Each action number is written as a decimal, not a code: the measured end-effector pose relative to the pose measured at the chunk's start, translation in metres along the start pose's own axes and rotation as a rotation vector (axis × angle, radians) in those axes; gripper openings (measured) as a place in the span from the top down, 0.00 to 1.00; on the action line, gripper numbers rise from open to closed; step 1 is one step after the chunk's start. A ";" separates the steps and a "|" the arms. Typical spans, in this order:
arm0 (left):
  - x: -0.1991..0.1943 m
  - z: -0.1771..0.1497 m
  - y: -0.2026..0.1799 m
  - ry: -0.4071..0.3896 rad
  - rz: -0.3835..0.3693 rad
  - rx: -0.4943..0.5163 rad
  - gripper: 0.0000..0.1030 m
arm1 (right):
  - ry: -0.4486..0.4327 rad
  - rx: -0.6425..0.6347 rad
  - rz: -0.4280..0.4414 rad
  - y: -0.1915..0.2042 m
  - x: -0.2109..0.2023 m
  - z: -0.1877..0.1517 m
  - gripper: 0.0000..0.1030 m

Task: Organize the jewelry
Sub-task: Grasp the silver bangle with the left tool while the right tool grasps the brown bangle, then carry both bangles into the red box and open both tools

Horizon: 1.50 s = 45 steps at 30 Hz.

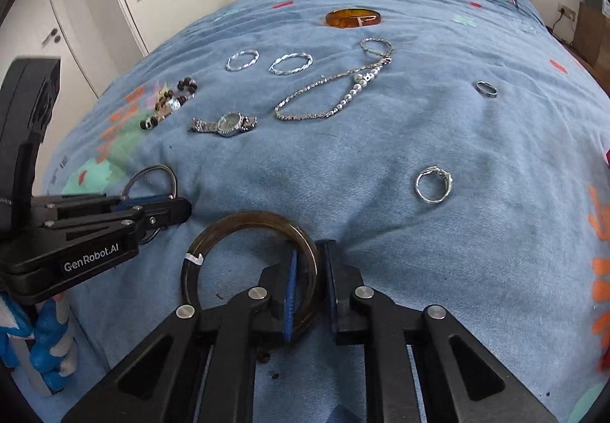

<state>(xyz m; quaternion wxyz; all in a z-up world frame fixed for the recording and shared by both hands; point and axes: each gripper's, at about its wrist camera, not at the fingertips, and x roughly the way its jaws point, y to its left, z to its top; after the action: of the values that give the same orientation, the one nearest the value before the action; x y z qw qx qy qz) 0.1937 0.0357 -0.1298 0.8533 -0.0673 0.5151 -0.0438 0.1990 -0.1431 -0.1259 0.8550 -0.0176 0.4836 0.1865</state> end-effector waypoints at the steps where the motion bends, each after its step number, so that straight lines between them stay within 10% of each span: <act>1: -0.004 -0.002 0.000 -0.006 0.007 -0.004 0.95 | -0.008 -0.001 0.002 -0.001 -0.005 0.000 0.88; 14: -0.091 -0.025 -0.037 -0.144 0.029 0.056 0.95 | -0.157 0.004 -0.008 0.006 -0.103 -0.024 0.90; 25: -0.131 -0.012 -0.172 -0.190 -0.140 0.251 0.95 | -0.293 0.163 -0.163 -0.088 -0.207 -0.056 0.89; 36: -0.094 0.017 -0.356 -0.127 -0.342 0.425 0.95 | -0.279 0.277 -0.327 -0.240 -0.238 -0.062 0.89; 45: -0.005 0.012 -0.422 0.011 -0.303 0.486 0.95 | -0.188 0.288 -0.373 -0.302 -0.205 -0.076 0.89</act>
<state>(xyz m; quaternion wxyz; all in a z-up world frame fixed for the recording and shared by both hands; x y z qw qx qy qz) 0.1999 -0.3790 -0.0528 0.8253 0.0635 0.4783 -0.2934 0.1434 -0.5021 -0.0414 0.9096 0.0327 0.4119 -0.0445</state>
